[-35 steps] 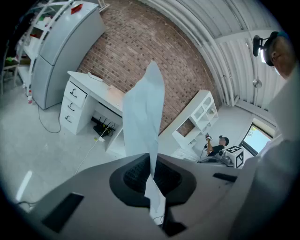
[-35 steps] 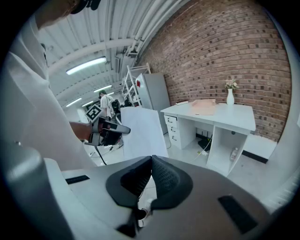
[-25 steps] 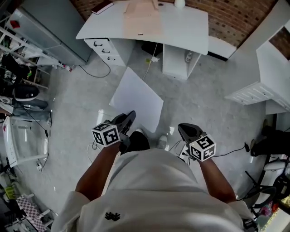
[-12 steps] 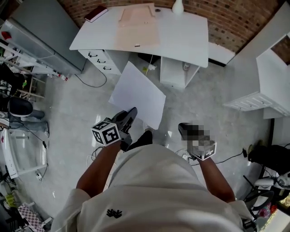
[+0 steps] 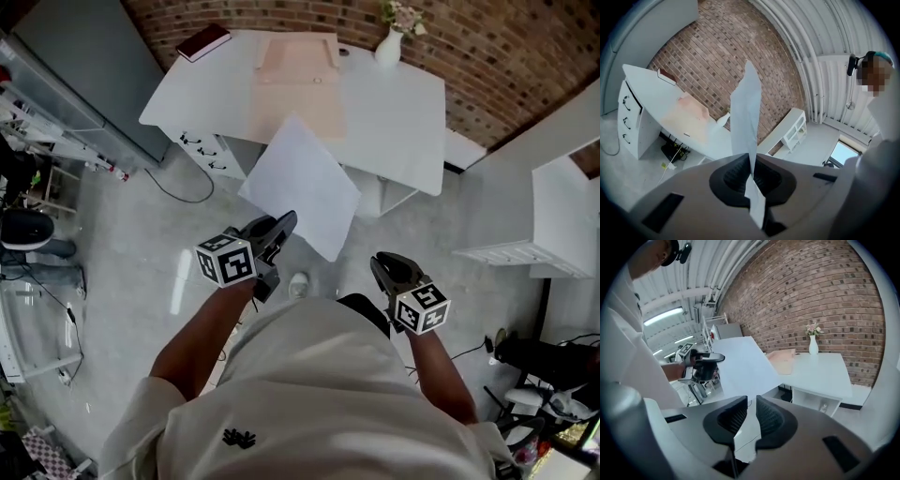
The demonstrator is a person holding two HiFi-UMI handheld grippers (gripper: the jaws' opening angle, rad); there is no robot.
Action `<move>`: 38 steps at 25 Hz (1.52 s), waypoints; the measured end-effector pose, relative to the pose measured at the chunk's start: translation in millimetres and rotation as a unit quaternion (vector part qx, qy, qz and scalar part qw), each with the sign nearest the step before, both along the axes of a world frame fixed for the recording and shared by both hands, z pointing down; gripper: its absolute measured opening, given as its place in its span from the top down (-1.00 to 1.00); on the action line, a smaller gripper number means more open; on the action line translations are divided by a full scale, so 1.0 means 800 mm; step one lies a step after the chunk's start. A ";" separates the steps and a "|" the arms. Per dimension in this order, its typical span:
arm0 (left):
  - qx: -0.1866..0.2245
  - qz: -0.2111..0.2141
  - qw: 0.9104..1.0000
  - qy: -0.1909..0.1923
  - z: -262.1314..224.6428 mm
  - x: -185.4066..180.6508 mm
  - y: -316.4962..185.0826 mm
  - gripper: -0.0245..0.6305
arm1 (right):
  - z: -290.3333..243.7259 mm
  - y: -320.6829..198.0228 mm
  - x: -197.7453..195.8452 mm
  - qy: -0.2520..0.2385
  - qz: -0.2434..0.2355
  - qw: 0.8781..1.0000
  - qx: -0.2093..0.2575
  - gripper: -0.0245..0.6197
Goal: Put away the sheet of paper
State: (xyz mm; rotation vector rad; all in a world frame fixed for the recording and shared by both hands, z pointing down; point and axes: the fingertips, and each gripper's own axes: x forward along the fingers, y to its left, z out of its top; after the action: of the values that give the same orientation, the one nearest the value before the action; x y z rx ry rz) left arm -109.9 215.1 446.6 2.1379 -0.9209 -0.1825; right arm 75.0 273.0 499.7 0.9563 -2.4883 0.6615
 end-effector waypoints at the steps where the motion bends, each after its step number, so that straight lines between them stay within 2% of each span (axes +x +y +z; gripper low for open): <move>1: 0.000 -0.001 1.000 0.001 0.000 -0.005 -0.017 0.85 | -0.001 -0.012 -0.007 -0.004 0.002 1.000 -0.003 0.68; 5: 0.006 -0.003 1.000 -0.008 0.003 -0.005 -0.070 0.85 | 0.000 -0.051 -0.016 0.014 -0.027 1.000 -0.007 0.70; 11: -0.011 -0.042 0.998 0.040 0.002 -0.003 -0.173 0.85 | 0.007 -0.154 0.004 0.006 -0.037 0.999 -0.018 0.73; 20: -0.018 -0.109 0.992 0.065 -0.003 0.017 -0.321 0.85 | 0.001 -0.314 0.053 -0.010 -0.072 0.997 -0.016 0.74; 26: -0.018 -0.170 0.978 0.117 0.017 0.014 -0.406 0.85 | 0.021 -0.381 0.096 -0.025 -0.052 0.997 -0.047 0.75; 29: -0.030 -0.191 0.971 0.138 0.036 -0.002 -0.438 0.85 | 0.026 -0.403 0.102 -0.010 -0.051 0.997 -0.051 0.76; 32: -0.040 -0.208 0.966 0.150 0.059 -0.022 -0.478 0.85 | 0.024 -0.446 0.110 -0.021 -0.014 0.998 -0.061 0.76; 35: -0.055 -0.216 0.961 0.164 0.086 -0.042 -0.517 0.85 | 0.017 -0.480 0.108 -0.005 -0.007 0.999 -0.052 0.76; 38: -0.074 -0.227 0.952 0.193 0.115 -0.059 -0.550 0.85 | 0.009 -0.514 0.109 0.011 0.009 0.999 -0.043 0.76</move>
State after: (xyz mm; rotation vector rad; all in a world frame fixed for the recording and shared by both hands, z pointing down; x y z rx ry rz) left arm -157.0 -224.8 538.8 1.6436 -1.1320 -0.7113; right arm 162.2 -137.9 507.2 0.9490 -2.4139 0.7525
